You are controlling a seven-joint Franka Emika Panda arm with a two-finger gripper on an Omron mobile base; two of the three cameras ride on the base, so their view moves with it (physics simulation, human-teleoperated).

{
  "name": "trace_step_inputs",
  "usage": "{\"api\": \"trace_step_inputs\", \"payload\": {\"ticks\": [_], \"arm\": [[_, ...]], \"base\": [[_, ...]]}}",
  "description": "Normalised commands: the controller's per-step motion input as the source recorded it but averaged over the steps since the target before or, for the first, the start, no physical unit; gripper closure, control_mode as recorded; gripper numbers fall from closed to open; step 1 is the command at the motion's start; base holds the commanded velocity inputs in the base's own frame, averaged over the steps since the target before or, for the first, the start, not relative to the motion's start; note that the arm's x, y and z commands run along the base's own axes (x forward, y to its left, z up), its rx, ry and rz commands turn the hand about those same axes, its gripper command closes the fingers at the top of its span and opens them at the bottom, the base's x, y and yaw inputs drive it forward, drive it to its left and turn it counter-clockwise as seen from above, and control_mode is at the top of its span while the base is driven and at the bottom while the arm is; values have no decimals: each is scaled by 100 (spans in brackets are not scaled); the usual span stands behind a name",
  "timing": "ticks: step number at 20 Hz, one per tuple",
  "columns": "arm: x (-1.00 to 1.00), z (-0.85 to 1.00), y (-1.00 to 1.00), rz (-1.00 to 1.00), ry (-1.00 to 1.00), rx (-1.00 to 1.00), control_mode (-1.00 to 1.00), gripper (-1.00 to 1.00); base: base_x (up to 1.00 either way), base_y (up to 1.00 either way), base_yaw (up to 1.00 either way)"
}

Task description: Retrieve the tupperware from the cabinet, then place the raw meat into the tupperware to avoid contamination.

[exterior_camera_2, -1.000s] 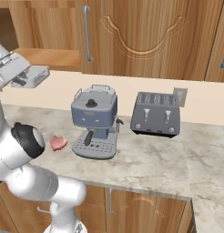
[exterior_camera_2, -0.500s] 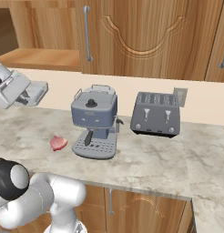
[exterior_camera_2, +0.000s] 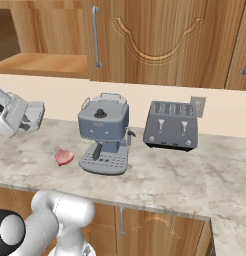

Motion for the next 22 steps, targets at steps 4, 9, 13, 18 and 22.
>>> {"api": "trace_step_inputs", "payload": {"ticks": [4, 9, 13, 18, 22], "arm": [[-7, -40, 26, 12, 4, 2, -100, 100], [-7, -42, 24, 11, 5, 1, -100, 100], [-2, -41, 28, 11, 3, 0, -100, 100], [0, -43, 23, 11, 2, 1, -100, 100], [0, -49, 19, 8, 5, 0, -100, 100]], "base": [[0, 0, 0], [0, 0, 0], [0, 0, 0], [0, 0, 0], [0, 0, 0]]}}
